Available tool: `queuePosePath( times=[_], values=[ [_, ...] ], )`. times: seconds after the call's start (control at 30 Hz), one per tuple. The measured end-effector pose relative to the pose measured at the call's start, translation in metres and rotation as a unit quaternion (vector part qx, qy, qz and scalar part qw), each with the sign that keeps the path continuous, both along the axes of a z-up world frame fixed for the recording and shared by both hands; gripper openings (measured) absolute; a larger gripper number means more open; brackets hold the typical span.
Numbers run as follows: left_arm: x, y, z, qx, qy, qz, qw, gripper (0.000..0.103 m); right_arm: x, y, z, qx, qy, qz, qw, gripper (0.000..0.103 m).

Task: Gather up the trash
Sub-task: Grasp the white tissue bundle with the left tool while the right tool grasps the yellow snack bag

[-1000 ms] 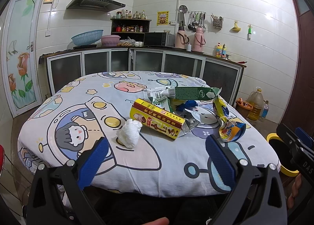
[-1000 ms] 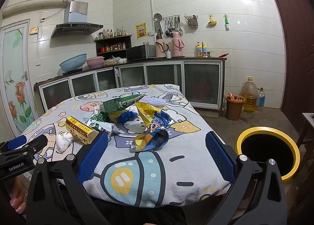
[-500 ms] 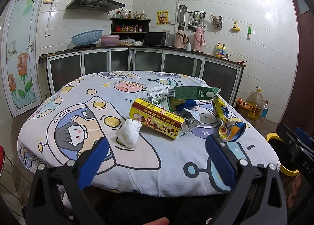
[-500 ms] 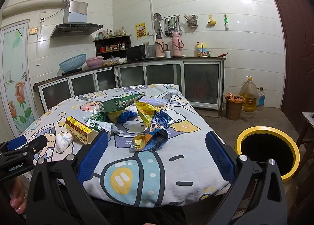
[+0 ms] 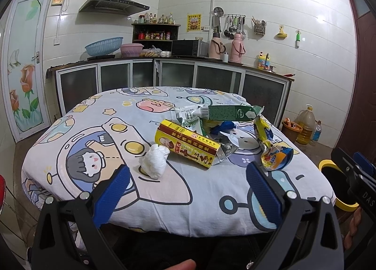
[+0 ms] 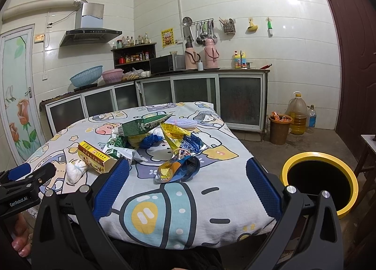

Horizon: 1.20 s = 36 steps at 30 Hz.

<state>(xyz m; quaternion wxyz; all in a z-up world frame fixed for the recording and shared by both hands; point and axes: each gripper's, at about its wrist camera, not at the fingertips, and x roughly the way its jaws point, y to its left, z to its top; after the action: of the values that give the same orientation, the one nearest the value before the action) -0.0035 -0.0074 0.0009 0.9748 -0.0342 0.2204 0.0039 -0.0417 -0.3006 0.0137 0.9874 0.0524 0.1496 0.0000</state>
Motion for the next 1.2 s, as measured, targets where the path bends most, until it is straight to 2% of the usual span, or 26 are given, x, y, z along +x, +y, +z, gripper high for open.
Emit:
queuePosePath(
  times=[0.23, 0.33, 0.47, 0.57, 0.63, 0.73, 0.8, 0.87, 1.03, 1.2],
  values=[
    [-0.002, 0.007, 0.0, -0.013, 0.003, 0.002, 0.9999, 0.095, 0.004, -0.014, 0.008, 0.011, 0.002, -0.027, 1.0, 0.096],
    [-0.001, 0.009, -0.004, -0.03, 0.006, -0.019, 0.9994, 0.095, 0.008, -0.023, 0.011, 0.011, 0.002, -0.037, 0.999, 0.096],
    [0.004, 0.005, -0.008, -0.031, 0.019, -0.04, 0.9985, 0.095, 0.013, -0.036, 0.015, 0.031, 0.01, -0.044, 0.999, 0.096],
    [0.004, 0.001, -0.01, -0.027, 0.018, -0.057, 0.9979, 0.095, 0.013, -0.04, 0.016, 0.028, 0.008, -0.049, 0.998, 0.096],
    [0.004, -0.002, -0.011, -0.022, 0.015, -0.066, 0.9975, 0.095, 0.018, -0.04, 0.016, 0.021, 0.015, -0.034, 0.999, 0.096],
    [0.01, 0.0, -0.01, -0.006, 0.018, -0.077, 0.9969, 0.095, 0.038, -0.034, 0.014, 0.008, 0.056, 0.031, 0.998, 0.096],
    [0.018, 0.008, -0.007, 0.022, 0.017, -0.064, 0.9976, 0.095, 0.058, -0.028, 0.01, 0.001, 0.09, 0.08, 0.993, 0.096],
    [0.029, 0.021, -0.004, 0.04, 0.031, -0.066, 0.9966, 0.095, 0.083, -0.023, 0.003, -0.002, 0.141, 0.119, 0.983, 0.096],
    [0.069, 0.052, -0.007, 0.04, 0.096, -0.097, 0.9899, 0.095, 0.127, -0.015, -0.011, 0.006, 0.179, 0.157, 0.971, 0.096],
    [0.097, 0.063, -0.019, 0.047, 0.123, -0.119, 0.9841, 0.095, 0.165, -0.007, -0.021, 0.003, 0.204, 0.173, 0.964, 0.096]
  ],
)
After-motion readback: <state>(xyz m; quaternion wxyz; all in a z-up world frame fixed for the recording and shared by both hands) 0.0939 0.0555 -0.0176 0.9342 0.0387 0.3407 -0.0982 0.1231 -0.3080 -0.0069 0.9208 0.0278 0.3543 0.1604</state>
